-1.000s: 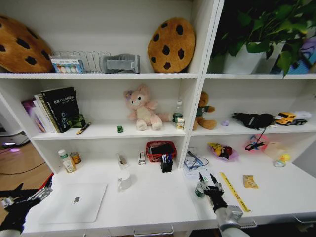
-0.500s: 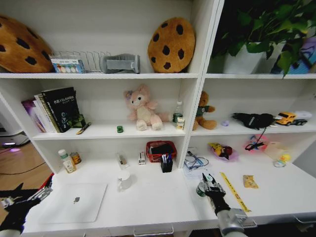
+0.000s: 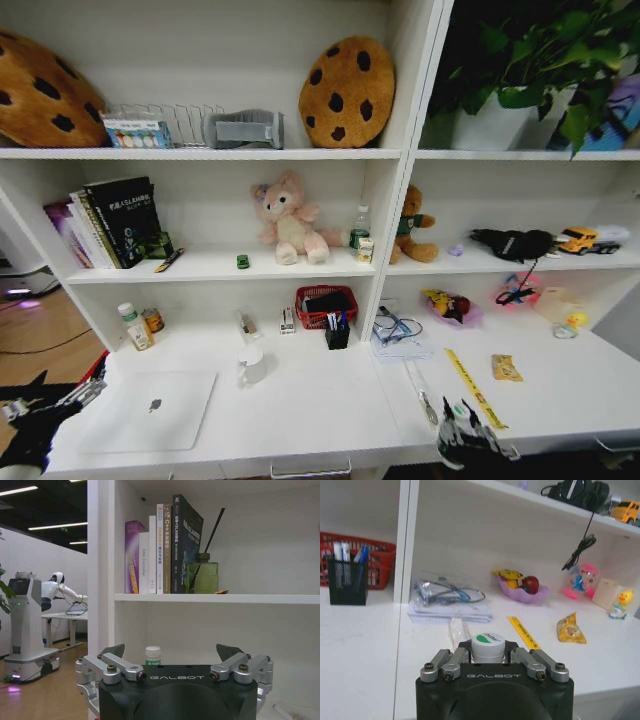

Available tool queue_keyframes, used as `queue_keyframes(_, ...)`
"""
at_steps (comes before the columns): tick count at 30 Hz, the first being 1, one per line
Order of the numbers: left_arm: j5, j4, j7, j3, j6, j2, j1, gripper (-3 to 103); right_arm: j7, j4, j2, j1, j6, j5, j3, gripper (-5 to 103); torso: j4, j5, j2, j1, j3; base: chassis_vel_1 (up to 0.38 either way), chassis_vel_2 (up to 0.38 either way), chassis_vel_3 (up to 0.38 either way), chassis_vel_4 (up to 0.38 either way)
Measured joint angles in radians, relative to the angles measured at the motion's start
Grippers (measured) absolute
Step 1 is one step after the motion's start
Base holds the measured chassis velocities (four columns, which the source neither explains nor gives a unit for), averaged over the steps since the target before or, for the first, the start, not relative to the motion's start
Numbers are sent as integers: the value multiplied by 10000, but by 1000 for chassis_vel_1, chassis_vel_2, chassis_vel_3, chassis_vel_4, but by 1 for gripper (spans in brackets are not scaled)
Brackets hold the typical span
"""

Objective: Organize the objects on the table.

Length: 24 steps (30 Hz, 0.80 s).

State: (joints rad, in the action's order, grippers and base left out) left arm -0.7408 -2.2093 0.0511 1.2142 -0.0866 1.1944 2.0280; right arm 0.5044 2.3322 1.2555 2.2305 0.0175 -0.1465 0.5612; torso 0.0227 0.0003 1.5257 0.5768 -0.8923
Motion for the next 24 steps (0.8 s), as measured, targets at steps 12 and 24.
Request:
queue_keyframes(12, 0, 0, 0, 1, 0, 0, 0, 100, -734, -4451, 104, -1197, -1571, 223, -429, 30, 2, -3, 1, 0, -1, 0, 0, 0, 0)
queue_keyframes(24, 0, 0, 0, 1, -1, 0, 0, 100, -2365, -11925, 306, -5960, -4398, 767, -1256, 30, -2, 1, -1, 2, -2, 0, 0, 0, 0)
